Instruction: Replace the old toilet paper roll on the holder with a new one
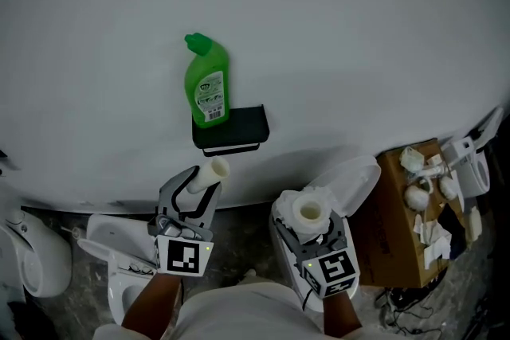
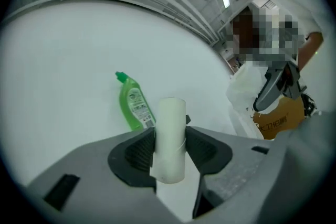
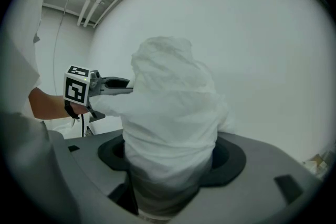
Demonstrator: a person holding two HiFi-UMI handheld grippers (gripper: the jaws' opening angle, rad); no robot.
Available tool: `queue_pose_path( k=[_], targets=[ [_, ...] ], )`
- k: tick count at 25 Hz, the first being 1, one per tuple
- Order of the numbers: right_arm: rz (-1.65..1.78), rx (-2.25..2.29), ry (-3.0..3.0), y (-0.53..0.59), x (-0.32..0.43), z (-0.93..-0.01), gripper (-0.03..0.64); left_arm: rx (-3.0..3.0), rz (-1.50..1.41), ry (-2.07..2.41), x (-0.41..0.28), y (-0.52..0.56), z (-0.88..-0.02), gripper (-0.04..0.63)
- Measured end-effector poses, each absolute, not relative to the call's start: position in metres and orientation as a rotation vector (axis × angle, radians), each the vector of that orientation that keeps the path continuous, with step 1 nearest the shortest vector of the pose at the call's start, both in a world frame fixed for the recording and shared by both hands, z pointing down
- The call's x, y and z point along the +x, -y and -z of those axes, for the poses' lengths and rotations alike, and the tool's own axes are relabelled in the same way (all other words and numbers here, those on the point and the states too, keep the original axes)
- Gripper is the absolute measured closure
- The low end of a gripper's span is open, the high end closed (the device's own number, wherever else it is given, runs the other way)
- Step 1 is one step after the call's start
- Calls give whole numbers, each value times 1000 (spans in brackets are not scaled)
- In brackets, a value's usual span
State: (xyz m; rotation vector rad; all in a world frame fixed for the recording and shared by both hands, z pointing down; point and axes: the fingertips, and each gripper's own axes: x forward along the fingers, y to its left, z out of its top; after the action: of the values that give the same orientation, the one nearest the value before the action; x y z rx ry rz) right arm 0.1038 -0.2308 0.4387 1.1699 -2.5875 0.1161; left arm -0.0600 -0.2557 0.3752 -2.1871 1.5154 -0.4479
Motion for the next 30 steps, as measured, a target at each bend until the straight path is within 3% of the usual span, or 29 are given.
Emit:
queue_pose_path(
  k=[18,30],
  targets=[
    [-29,1186,2531,230,74,-424,287,-2194,151,-2061,-217,158,-375,413],
    [143,1147,2343,256,68,-453,287,-2173,154,-2046,-232,148,-371,413]
  ],
)
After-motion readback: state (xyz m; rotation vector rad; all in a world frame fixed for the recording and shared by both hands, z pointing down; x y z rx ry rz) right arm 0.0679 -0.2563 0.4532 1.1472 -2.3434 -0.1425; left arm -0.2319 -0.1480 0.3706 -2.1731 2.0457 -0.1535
